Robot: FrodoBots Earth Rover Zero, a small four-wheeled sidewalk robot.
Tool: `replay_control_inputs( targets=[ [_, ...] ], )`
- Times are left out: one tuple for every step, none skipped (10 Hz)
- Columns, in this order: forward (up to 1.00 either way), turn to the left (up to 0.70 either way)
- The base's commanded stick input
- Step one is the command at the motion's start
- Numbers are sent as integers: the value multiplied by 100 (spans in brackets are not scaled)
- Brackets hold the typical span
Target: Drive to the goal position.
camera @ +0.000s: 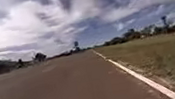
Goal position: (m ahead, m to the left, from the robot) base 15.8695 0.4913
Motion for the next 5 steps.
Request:
replay_control_inputs(
  targets=[
    [100, 0],
    [100, 0],
    [100, 0],
    [100, 0],
    [100, 0]
  ],
)
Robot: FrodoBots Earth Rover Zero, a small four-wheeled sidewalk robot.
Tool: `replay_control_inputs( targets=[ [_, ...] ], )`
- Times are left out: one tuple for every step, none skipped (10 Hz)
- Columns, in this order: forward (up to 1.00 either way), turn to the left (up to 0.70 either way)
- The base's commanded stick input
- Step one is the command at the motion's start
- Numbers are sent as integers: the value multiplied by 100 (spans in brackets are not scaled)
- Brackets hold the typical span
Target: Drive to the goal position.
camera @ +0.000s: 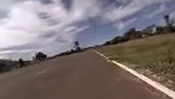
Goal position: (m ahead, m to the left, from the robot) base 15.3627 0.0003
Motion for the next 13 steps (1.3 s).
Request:
replay_control_inputs(
  targets=[
    [100, 0],
    [100, 0],
    [100, 0],
    [100, 0],
    [100, 0],
    [100, 0],
    [100, 0],
    [100, 0],
    [100, 0],
    [100, 0],
    [100, 0],
    [100, 0],
    [100, 0]
  ],
)
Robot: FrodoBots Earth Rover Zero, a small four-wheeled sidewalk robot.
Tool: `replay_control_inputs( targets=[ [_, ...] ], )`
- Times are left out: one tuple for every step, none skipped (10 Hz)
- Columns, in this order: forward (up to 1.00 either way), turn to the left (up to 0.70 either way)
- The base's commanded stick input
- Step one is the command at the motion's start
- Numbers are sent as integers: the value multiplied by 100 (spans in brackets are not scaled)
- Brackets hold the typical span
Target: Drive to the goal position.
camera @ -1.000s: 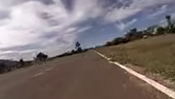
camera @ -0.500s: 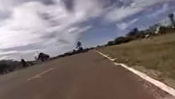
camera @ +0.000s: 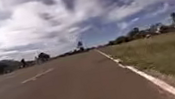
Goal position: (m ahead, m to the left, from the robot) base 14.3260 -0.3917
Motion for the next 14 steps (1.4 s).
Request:
replay_control_inputs(
  targets=[
    [100, 0],
    [100, 0],
    [100, 0],
    [100, 0],
    [100, 0],
    [100, 0],
    [100, 0],
    [100, 0],
    [100, 0],
    [100, 0],
    [100, 0],
    [100, 0],
    [100, 0],
    [100, 0]
  ],
)
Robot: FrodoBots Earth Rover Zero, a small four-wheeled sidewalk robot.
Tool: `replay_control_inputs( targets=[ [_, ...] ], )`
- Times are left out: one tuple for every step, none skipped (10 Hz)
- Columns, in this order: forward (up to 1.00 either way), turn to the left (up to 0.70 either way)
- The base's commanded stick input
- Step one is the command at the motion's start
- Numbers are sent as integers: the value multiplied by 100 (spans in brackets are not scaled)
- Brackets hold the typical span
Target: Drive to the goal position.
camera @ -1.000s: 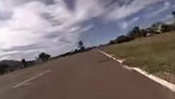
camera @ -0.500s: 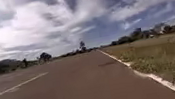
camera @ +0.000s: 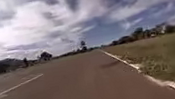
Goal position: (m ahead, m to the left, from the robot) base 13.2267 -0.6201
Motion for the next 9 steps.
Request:
replay_control_inputs(
  targets=[
    [100, 0],
    [100, 0],
    [100, 0],
    [100, 0],
    [100, 0],
    [100, 0],
    [100, 0],
    [100, 0],
    [100, 0]
  ],
)
